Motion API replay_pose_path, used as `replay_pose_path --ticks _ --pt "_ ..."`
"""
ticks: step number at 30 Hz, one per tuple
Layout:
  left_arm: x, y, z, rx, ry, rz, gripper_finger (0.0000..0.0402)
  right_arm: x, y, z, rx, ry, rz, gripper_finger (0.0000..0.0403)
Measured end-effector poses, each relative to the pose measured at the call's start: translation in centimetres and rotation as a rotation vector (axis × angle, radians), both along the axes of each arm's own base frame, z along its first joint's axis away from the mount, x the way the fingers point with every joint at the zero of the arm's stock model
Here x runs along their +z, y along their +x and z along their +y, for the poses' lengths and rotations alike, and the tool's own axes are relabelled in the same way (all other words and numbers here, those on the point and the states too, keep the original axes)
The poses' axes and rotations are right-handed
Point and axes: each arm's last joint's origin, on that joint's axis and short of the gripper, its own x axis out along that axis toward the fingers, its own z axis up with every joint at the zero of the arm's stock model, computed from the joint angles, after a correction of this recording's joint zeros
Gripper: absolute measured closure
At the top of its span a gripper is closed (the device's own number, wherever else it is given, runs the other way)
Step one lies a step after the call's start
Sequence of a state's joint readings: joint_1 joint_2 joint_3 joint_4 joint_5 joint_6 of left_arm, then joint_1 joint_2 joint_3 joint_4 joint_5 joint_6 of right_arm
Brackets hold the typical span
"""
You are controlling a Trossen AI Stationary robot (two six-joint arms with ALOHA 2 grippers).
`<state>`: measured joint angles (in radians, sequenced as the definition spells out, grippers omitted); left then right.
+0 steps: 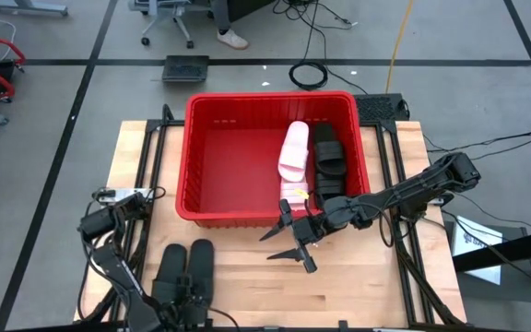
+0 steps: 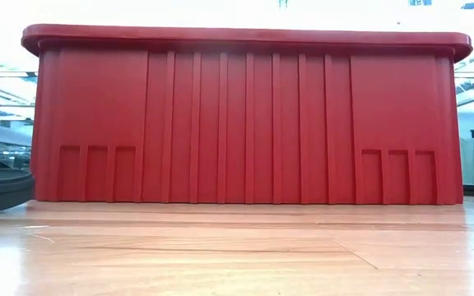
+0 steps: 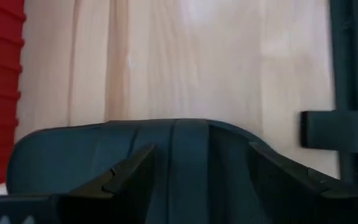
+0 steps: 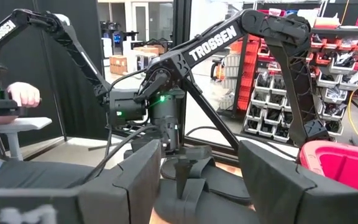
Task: Pick and place slides into bin
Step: Put the black slide into the red container
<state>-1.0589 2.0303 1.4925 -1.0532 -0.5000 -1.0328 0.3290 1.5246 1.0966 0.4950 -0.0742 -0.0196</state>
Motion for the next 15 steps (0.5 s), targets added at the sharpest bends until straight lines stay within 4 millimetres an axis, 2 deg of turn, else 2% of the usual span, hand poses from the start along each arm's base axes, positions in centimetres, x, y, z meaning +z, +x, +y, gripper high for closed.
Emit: replay_pose_path --ticks 8,15 --pt "-1.4 0.7 0.5 -0.002 0.068 0.063 0.0149 -0.1 0.0 0.0 0.000 -0.002 0.006 0.0195" --pt "-1.6 0.9 1.0 0.013 0.109 0.095 0.0149 -0.3 0.0 0.0 0.000 -0.010 0.033 0.0195"
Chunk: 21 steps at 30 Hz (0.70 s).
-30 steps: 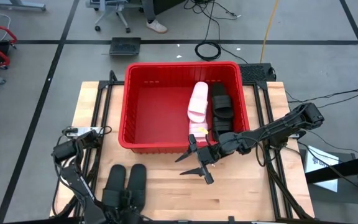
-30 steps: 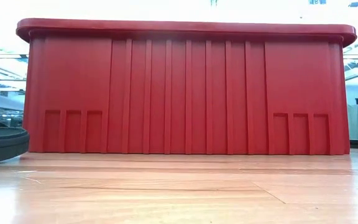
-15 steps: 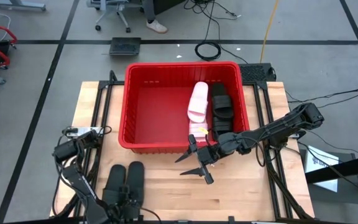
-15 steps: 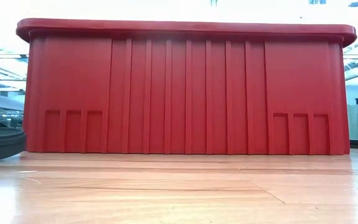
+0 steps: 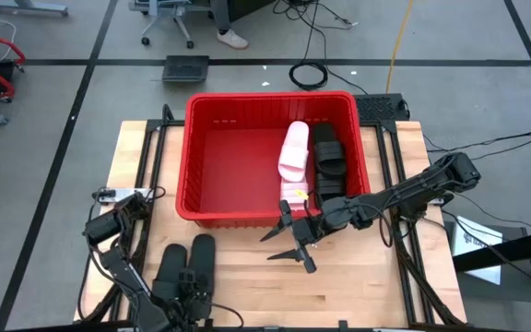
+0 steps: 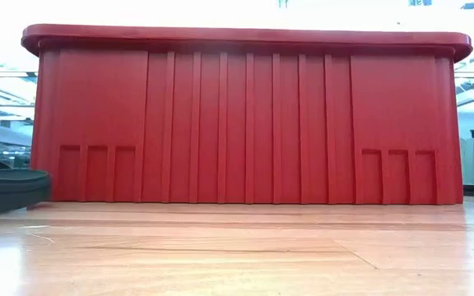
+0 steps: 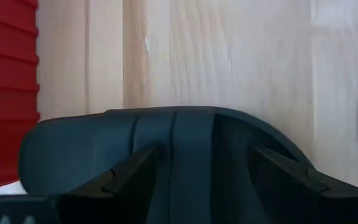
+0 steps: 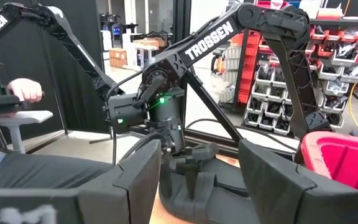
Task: Pick and place slides into bin
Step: Put the black slide into the red container
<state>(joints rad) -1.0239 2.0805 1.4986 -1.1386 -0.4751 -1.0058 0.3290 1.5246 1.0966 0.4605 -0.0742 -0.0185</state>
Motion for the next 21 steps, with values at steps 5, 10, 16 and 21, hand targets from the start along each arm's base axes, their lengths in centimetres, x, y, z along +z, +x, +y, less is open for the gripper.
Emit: replay_pose_path --ticks 5,10,16,21 --pt "1.2 0.1 -0.1 0.026 0.017 0.004 0.0149 0.0 0.0 0.0 0.000 0.002 0.003 0.0195" --pt "2.0 0.2 -0.4 0.029 0.012 -0.015 0.0149 -0.1 0.0 0.0 0.000 0.004 0.011 0.0195" --pt "1.9 0.1 0.1 0.061 0.064 0.000 0.0149 -0.3 0.0 0.0 -0.001 0.007 0.033 0.0195" --pt "1.1 0.1 0.1 0.067 0.093 0.028 0.0149 -0.3 0.0 0.0 -0.002 0.008 0.033 0.0195"
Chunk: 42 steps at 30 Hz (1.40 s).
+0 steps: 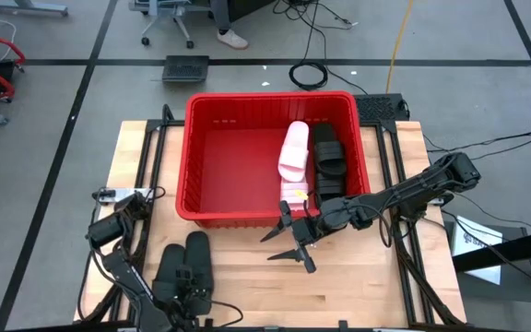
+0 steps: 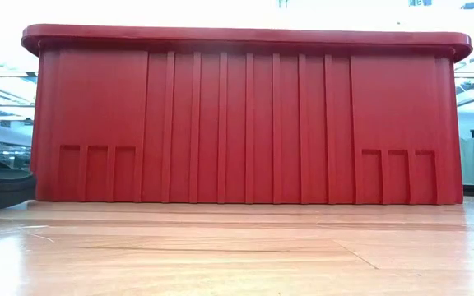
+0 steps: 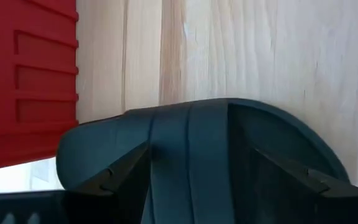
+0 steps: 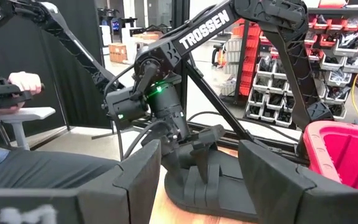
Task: Pick and place slides into bin
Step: Put the black slide into the red container
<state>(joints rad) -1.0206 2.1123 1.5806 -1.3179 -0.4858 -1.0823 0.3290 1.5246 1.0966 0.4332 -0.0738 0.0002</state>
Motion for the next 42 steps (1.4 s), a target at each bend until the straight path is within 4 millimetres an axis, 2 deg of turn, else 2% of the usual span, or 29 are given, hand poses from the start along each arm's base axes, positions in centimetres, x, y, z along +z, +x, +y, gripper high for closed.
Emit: replay_pose_path --ticks 11,18,23,29,37,40,42 --pt "-0.3 0.4 0.7 0.026 0.054 0.023 0.0149 -0.2 0.0 0.0 0.000 -0.001 0.020 0.0195" --pt "-2.0 0.9 1.3 0.034 0.157 0.077 0.0149 -0.2 0.0 0.0 -0.001 0.011 0.027 0.0195" --pt "-3.0 1.1 2.2 0.101 0.247 0.135 0.0149 -0.2 0.0 0.0 -0.002 0.019 0.036 0.0195" --pt "-2.7 1.4 3.0 0.195 0.269 0.142 0.0149 -0.3 0.0 0.0 -0.002 0.019 0.038 0.0195" --pt "-2.7 1.7 3.2 0.211 0.269 0.128 0.0150 -0.3 0.0 0.0 -0.003 0.022 0.039 0.0195" --pt "-2.7 1.9 3.4 0.223 0.268 0.126 0.0167 -0.3 0.0 0.0 -0.002 0.022 0.039 0.0195" --pt "-2.7 2.0 3.5 0.231 0.267 0.123 0.0195 -0.3 0.0 0.0 -0.002 0.022 0.039 0.0195"
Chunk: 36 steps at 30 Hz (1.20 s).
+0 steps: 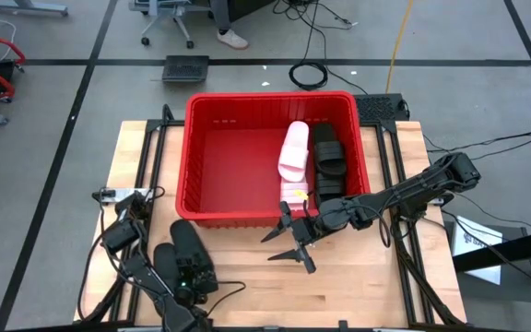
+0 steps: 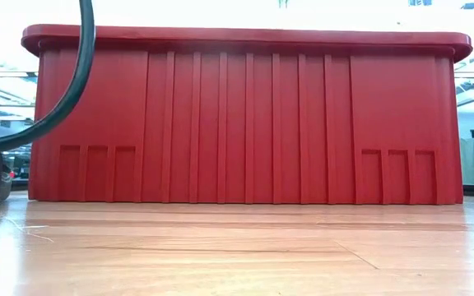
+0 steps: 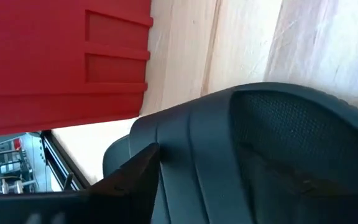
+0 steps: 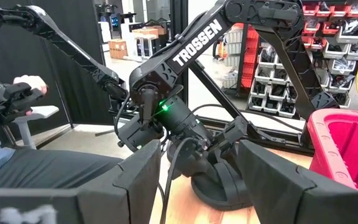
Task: Pick and place slides into bin
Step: Put the black slide into the red container
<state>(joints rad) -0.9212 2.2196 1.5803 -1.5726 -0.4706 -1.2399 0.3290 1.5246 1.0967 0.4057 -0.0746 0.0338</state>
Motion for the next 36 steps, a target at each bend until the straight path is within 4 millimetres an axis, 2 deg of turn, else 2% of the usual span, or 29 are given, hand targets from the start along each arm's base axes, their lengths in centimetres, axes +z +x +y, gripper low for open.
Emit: replay_pose_path --ticks 8,11,21,27,36 --pt "0.0 0.2 0.2 0.013 -0.005 0.005 0.0350 0.0 0.0 0.0 0.000 0.000 0.000 0.0195" --pt "0.0 0.2 0.2 0.017 -0.008 0.010 0.0391 0.0 0.0 0.0 0.000 0.000 0.000 0.0195" --pt "1.1 0.0 0.2 0.023 -0.040 -0.008 0.0397 0.0 0.0 0.0 0.000 -0.003 -0.002 0.0195" --pt "3.1 -0.9 -0.1 0.016 -0.080 -0.097 0.0398 0.0 0.0 0.0 0.000 -0.003 -0.002 0.0195" --pt "6.5 -3.3 -1.3 -0.078 -0.151 -0.314 0.0400 0.0 0.0 0.0 0.000 -0.004 -0.002 0.0195"
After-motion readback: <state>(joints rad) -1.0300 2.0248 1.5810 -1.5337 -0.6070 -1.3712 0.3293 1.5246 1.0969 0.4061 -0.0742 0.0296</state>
